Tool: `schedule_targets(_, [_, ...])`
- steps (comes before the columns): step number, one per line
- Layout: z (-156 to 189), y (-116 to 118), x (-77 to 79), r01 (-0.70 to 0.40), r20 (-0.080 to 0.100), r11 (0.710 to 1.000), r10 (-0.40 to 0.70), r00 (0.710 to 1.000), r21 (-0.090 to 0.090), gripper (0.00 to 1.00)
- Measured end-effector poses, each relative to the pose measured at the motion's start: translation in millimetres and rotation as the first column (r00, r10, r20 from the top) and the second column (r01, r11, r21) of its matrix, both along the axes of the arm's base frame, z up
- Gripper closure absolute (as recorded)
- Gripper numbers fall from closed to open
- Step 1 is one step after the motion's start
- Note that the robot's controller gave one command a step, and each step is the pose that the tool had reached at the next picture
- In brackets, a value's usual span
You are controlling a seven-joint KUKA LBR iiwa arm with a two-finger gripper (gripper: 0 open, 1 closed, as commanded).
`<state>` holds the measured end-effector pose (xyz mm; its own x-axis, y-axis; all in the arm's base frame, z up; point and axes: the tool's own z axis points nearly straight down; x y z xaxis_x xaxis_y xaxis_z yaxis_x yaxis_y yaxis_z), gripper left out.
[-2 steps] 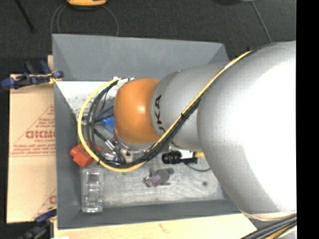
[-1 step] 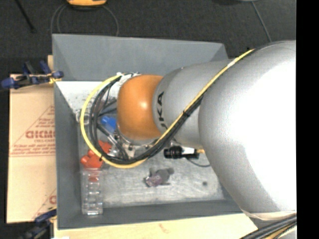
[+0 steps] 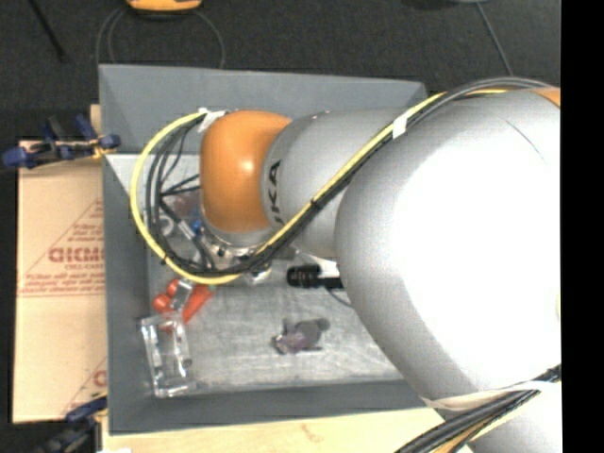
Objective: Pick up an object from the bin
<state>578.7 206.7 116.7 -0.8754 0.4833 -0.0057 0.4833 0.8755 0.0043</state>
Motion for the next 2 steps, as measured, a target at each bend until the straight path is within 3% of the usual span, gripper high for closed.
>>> schedule_targets(1, [-2.5,-3.4,-4.9,-0.045,0.009,0.999,0.045,0.999,-0.001,0.0])
schedule_targets(2, [8.7,6.7,-19.4,-0.502,0.053,0.864,0.503,0.863,-0.031,0.0])
